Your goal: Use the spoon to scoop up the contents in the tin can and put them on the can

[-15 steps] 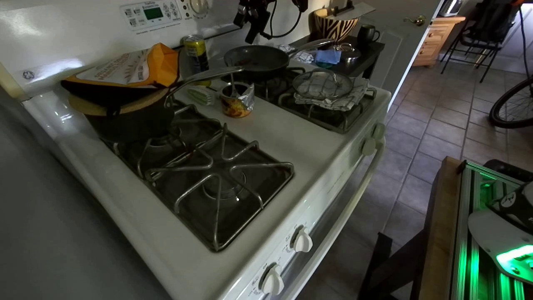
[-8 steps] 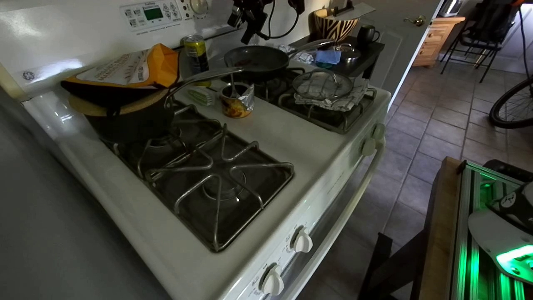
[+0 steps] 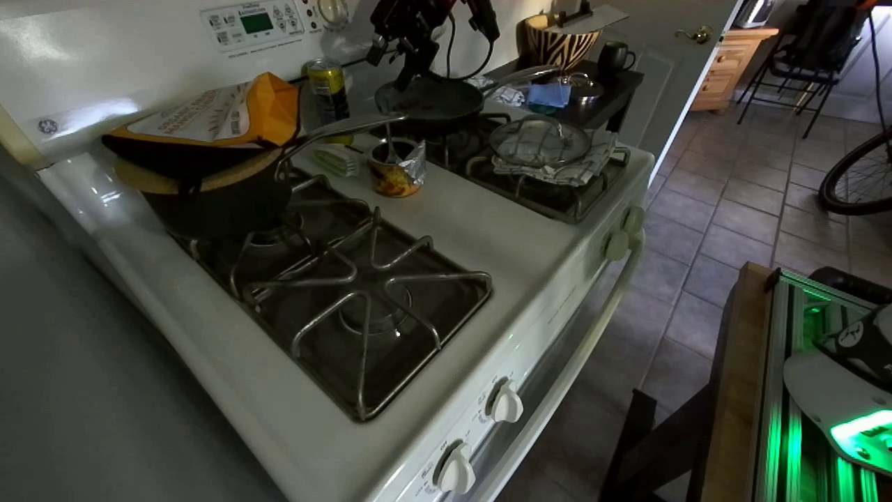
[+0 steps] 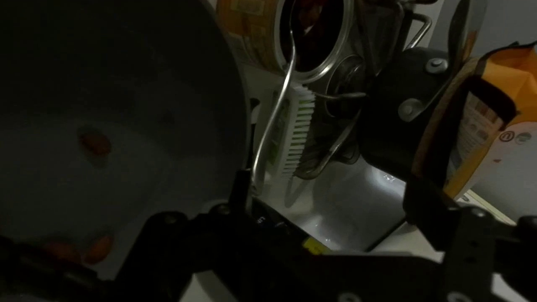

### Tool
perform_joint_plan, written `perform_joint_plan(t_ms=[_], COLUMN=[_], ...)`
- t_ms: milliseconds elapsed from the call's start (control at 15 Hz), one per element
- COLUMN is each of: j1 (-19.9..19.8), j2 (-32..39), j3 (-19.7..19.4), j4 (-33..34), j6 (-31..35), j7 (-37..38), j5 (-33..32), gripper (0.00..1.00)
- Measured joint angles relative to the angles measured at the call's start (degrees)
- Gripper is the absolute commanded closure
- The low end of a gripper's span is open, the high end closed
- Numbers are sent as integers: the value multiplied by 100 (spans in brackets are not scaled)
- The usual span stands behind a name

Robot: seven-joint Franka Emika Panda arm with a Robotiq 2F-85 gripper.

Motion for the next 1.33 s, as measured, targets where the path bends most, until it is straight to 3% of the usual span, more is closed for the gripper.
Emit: perform_joint_plan(t_ms=[867,1333], j1=[68,42], j2=[395,523], j3=[133,250], j4=[253,444], j6=[539,539], j7=[391,391], j5=[-26,-23], gripper=[17,14])
